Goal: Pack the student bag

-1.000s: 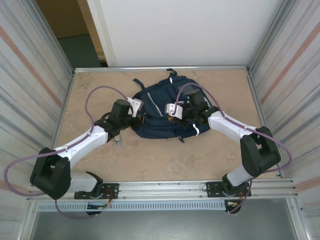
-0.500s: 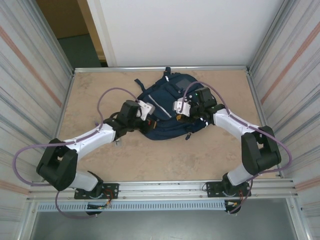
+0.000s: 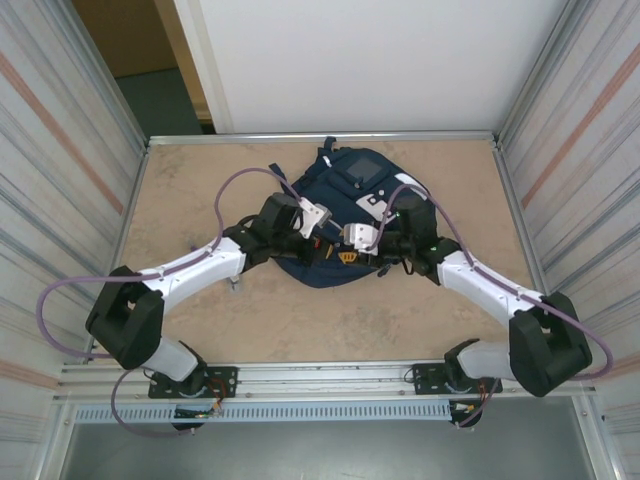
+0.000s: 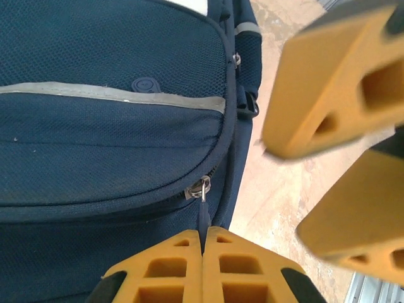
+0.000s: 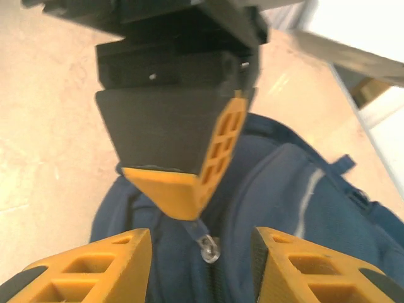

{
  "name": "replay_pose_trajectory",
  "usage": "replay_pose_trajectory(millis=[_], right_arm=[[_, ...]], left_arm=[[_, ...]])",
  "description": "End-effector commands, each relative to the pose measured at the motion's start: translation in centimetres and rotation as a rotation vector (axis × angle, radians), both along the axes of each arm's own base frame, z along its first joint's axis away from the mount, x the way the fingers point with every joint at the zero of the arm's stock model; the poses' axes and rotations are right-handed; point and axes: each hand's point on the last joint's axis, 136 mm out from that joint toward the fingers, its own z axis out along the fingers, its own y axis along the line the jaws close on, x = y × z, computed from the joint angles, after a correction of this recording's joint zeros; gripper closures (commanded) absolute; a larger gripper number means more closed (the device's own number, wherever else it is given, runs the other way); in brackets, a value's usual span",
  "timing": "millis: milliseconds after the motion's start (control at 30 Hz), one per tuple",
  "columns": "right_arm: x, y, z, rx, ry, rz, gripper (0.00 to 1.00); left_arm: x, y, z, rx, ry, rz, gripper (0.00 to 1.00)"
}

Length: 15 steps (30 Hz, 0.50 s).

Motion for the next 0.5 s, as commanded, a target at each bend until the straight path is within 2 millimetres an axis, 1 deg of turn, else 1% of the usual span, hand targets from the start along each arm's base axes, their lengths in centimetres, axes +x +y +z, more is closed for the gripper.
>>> replay_pose_trajectory(millis=[0,100,167,233,300,333,367,467], right_arm=[[1.2,-0.1,-1.8,-0.093,0.009,-0.009,0.55],[2.7,0.0,-2.3,-0.107,0.017,-0.026,0.56],[3.8,0.2,-2.8,-0.126,0.022,-0.043,0.58],[4.4,0.6,-3.5,-0.158,0.019,-0.053,0.65],[4.7,0.7,-4.3,-0.204,-0.008,-0.07,0.72],[4.7,0.6,-4.5,-0.219,-0.013,-0.067,0.81],[4.4,0.3,-4.6,-0.225,-0.014,-0.056,0.86],[3.6,-0.6,-5.0,-0.25,-0.019,-0.042,0.97]], left_arm=[[0.2,0.6,0.7,0.004,-0.039,0.026,1.0],[0.2,1.0,0.7,0.011,-0.041,0.042,1.0],[0.5,1.2,0.6,0.003,-0.056,0.065,1.0],[0.9,1.7,0.6,-0.001,-0.059,0.086,1.0],[1.5,2.5,0.8,0.012,-0.06,0.115,1.0],[2.2,3.4,0.6,0.033,-0.072,0.149,1.0],[3.1,4.7,0.1,0.067,-0.086,0.203,1.0],[5.9,8.7,-0.6,0.108,-0.111,0.338,1.0]])
